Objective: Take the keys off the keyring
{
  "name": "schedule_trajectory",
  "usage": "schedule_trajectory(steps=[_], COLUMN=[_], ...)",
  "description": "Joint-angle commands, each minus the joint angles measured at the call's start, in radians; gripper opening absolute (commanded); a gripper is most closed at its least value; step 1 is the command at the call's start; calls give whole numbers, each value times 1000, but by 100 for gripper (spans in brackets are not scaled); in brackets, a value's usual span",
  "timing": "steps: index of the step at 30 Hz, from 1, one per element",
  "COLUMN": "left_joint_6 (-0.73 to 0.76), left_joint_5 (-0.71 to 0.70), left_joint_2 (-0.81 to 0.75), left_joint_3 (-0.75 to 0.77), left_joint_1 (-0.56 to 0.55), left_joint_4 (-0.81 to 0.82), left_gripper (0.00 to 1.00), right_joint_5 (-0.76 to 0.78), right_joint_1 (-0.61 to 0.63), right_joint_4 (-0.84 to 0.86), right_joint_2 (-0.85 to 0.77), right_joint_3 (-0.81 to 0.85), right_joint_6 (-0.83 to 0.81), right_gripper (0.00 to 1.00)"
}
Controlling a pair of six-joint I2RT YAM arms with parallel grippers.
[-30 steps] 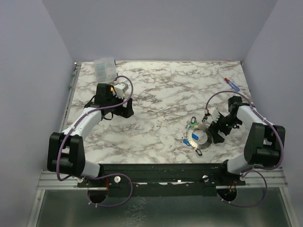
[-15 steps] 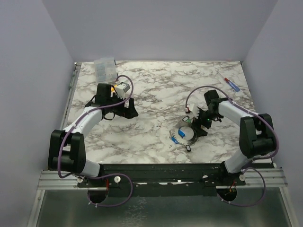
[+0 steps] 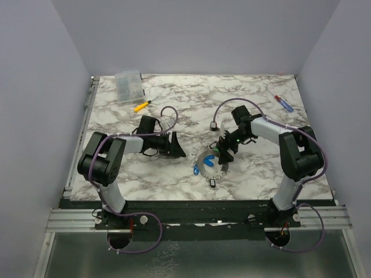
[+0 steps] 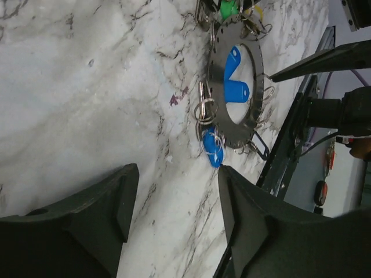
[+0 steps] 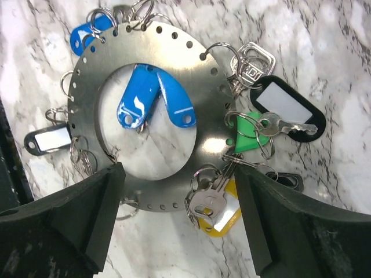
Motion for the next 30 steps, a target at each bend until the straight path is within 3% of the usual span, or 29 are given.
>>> schedule_trajectory(steps=[1, 11, 19, 23, 30], left_joint_6=[-137, -233, -331, -378, -536], left_joint_5=[46, 58, 71, 80, 165], left_joint_2=[110, 280, 331, 330, 326], left_joint_3=[-18, 21, 69, 82, 70], left_joint_1=[-62, -220, -237, -234, -150], left_joint_4=[197, 316, 436, 468, 527], left_gripper=[60, 51, 20, 0, 0], right_joint_5=[-29, -31, -21, -18, 123], right_joint_1=[24, 32, 33, 33, 18], right_joint_4=[17, 42, 55, 70, 155], right_joint_2=[82, 126, 127, 106, -163], right_joint_3=[-34, -36, -33, -23, -23], right_joint_6=[50, 71, 88, 113, 156], right_gripper=[87, 85, 83, 86, 97])
